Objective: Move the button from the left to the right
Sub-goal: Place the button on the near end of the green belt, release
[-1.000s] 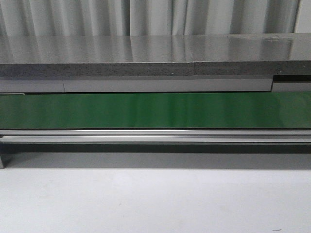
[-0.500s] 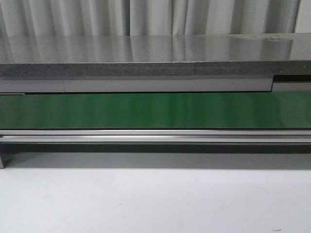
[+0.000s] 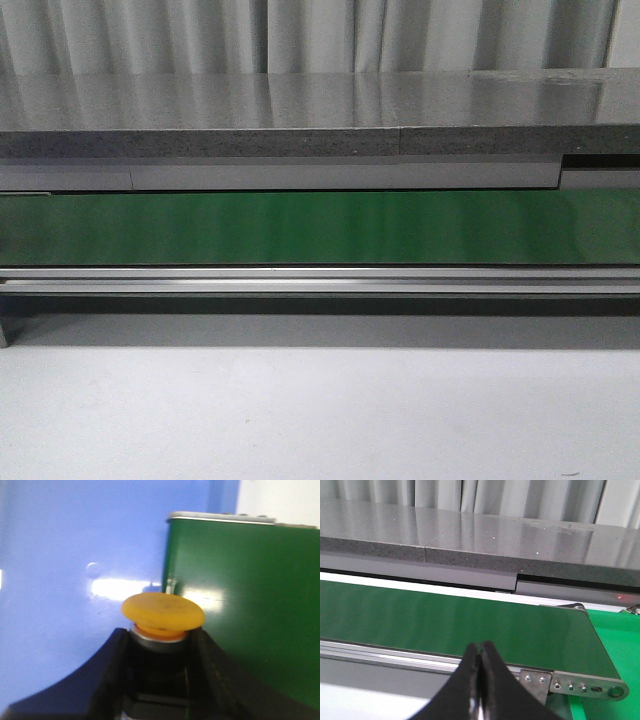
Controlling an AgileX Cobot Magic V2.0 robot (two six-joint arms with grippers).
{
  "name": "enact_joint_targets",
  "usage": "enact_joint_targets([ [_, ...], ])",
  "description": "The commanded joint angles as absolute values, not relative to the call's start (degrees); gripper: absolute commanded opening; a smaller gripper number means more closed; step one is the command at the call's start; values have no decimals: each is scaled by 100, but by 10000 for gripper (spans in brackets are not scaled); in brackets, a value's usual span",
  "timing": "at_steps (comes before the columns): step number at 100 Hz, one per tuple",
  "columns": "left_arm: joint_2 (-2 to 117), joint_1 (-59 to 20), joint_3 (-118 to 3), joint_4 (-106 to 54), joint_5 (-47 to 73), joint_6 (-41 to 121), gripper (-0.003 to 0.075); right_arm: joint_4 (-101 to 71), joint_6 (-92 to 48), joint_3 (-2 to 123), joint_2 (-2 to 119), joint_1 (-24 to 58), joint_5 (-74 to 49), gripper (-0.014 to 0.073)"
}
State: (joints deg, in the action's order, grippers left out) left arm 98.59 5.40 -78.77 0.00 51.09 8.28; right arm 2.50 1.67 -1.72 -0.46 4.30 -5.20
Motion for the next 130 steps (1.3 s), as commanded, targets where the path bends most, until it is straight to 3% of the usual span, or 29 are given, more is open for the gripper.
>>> enact_joint_targets([
  [1, 9744, 308, -8071, -63, 4848, 824, 5, 310, 158, -170, -140, 441, -31, -68],
  [30, 10094, 115, -8071, -394, 4726, 779, 40, 310, 158, -170, -140, 441, -31, -68],
  [42, 10124, 115, -8071, -421, 4790, 779, 197, 310, 158, -170, -140, 441, -31, -68],
  [57, 10124, 115, -8071, -421, 4804, 779, 504, 310, 158, -170, -140, 441, -31, -68],
  [66, 10097, 115, -8071, -491, 4841, 779, 586, 310, 158, -170, -140, 441, -31, -68],
  [109, 8649, -55, -8028, -612, 4552, 956, 580, 310, 158, -170, -140, 441, -31, -68],
  [130, 7544, -352, -7414, -612, 3855, 956, 580, 310, 158, -170, -140, 441, -31, -68],
])
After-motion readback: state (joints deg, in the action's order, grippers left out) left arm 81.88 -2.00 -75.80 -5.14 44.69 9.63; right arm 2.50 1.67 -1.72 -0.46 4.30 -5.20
